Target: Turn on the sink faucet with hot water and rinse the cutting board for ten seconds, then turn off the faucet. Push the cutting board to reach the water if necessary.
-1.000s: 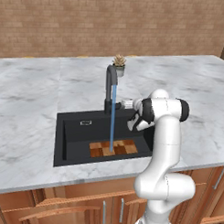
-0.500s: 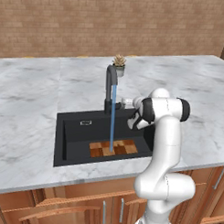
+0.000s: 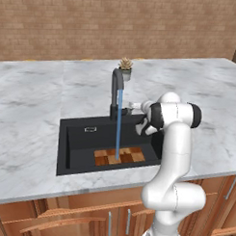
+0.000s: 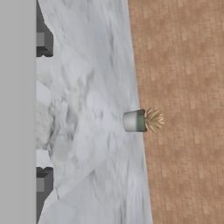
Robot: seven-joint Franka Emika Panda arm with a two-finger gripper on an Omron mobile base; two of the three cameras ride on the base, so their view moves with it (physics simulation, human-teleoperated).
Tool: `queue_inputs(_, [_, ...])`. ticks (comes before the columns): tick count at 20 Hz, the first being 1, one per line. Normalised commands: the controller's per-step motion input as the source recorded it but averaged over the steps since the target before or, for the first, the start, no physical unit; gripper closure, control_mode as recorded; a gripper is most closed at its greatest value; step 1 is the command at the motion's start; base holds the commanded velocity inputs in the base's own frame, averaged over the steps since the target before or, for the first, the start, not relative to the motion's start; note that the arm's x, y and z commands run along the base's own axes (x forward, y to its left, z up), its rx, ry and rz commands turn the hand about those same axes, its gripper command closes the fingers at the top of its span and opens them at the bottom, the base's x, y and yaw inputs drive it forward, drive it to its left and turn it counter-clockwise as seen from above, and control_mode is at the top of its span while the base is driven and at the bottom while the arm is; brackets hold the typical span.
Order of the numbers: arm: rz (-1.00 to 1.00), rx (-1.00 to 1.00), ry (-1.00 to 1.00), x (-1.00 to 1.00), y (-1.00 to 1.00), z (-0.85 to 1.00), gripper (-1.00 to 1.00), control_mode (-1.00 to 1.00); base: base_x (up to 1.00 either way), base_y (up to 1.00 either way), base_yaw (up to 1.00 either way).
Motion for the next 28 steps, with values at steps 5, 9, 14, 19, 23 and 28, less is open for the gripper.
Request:
queue_inputs(5, [0.0,0.02,0.0,-0.05,-0.39,0.0,-1.0,-1.0,0.0,0.0,0.0])
queue_inputs(9, [0.0,0.02,0.0,-0.08,-0.47,0.0,-1.0,-1.0,0.0,0.0,0.0])
queue_inputs(14, [0.01,0.01,0.0,0.0,-0.41,0.0,-1.0,-1.0,0.0,0.0,0.0])
queue_inputs(19, [0.01,0.0,-0.01,0.0,-0.19,0.14,-1.0,-1.0,0.0,0.0,0.0])
queue_inputs(23, [0.0,0.0,0.0,-0.01,-0.13,0.26,-1.0,-1.0,0.0,0.0,0.0])
queue_inputs(28, [0.0,0.0,-0.01,-0.14,-0.26,0.14,-1.0,-1.0,0.0,0.0,0.0])
